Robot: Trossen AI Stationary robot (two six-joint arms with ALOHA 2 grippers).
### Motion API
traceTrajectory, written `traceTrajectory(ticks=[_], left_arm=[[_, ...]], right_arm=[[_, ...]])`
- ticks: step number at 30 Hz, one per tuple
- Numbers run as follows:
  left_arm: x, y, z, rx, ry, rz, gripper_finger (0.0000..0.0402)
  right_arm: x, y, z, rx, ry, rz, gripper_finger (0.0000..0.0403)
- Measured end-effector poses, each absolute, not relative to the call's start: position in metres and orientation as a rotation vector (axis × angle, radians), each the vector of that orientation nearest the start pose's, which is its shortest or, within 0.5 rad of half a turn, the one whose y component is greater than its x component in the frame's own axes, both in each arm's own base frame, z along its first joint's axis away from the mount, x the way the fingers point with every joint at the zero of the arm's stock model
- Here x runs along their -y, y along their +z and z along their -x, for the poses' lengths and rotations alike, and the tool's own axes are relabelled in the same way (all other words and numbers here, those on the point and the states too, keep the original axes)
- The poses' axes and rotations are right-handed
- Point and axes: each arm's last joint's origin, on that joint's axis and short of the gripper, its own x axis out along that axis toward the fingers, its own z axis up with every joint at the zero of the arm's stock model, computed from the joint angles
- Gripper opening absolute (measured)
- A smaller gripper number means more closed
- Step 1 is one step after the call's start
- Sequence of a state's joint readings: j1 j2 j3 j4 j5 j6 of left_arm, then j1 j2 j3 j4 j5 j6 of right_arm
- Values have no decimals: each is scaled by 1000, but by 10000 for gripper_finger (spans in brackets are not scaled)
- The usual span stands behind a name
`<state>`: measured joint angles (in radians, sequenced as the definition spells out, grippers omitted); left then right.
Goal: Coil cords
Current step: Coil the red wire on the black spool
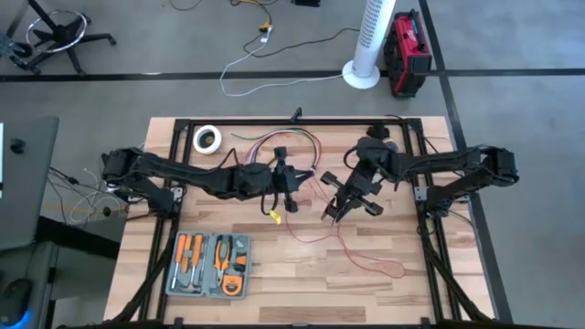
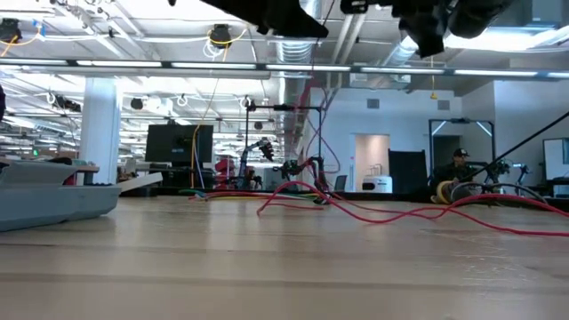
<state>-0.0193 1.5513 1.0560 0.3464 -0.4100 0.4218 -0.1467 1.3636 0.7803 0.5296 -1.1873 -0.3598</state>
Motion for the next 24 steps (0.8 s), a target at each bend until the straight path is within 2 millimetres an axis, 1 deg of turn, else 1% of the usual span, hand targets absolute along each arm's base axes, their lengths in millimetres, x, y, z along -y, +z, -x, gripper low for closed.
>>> traceTrajectory(ticks=[7,11,14,19,22,24], left_arm=[[-2,282,-348,-40,271,-273,0],[0,285,-348,20,226,-189,0],[1,285,-348,37,198,-151,0],[14,289,-348,83,145,-118,0],[21,288,-347,80,155,-115,0],[22,284,-351,91,158,-104,0]], right_arm=[[2,285,-283,283,1079,387,1],[-3,294,-281,367,1079,431,0],[-4,298,-281,403,1046,454,0],[-4,305,-281,459,946,489,0],[-4,309,-281,491,912,505,0],[-4,310,-280,504,896,511,0]])
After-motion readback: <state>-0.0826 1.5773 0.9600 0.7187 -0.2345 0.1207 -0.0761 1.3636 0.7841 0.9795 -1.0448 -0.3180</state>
